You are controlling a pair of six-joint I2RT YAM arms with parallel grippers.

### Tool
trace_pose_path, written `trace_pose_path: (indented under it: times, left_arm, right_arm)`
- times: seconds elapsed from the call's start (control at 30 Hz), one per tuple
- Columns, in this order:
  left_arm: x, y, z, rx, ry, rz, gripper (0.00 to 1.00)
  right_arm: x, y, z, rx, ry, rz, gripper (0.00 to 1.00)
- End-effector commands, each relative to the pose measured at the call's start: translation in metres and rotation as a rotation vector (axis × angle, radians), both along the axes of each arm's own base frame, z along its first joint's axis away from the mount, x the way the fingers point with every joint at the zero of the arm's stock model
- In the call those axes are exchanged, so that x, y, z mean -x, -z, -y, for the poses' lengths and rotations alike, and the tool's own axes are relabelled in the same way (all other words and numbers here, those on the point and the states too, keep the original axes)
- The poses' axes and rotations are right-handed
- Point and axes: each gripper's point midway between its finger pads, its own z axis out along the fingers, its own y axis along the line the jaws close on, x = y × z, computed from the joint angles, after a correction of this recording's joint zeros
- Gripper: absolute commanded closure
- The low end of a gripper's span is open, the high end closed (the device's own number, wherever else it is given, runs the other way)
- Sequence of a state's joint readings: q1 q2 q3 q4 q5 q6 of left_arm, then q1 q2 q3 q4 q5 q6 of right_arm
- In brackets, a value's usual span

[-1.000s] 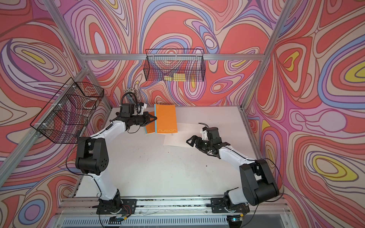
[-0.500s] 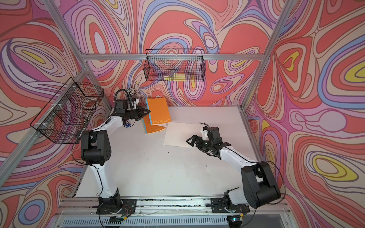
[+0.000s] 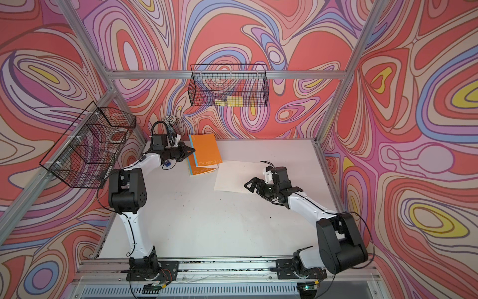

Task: Close the notebook
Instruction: Place the notebook at the notebook.

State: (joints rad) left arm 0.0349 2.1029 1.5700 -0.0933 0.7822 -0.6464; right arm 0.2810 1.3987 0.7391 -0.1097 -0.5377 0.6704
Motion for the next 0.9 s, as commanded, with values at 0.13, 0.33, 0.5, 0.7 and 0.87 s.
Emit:
trace_pose_path:
  times: [0.13,0.33,0.5,0.7,0.87]
  left_arm:
    - [0.007,0.033,-0.025,-0.185,-0.031,-0.062,1.0]
    - [0.004,0.045,-0.034,-0.244,-0.057,-0.072,1.0]
    - [-0.001,0.051,-0.039,-0.259,-0.075,-0.081,1.0]
    - [-0.002,0.062,-0.045,-0.294,-0.102,-0.1,1.0]
    - [0.004,0.071,-0.047,-0.306,-0.099,-0.134,1.0]
  right_arm:
    - [0.003,0.0,0.003,0.017,0.004,0.012,0.01]
    - [0.004,0.0,0.004,0.018,0.005,0.01,0.02]
    - [0.004,-0.001,0.004,0.021,0.006,0.011,0.02]
    - [0.006,-0.001,0.005,0.023,0.007,0.008,0.02]
    - [0.006,-0.001,0.005,0.025,0.007,0.01,0.02]
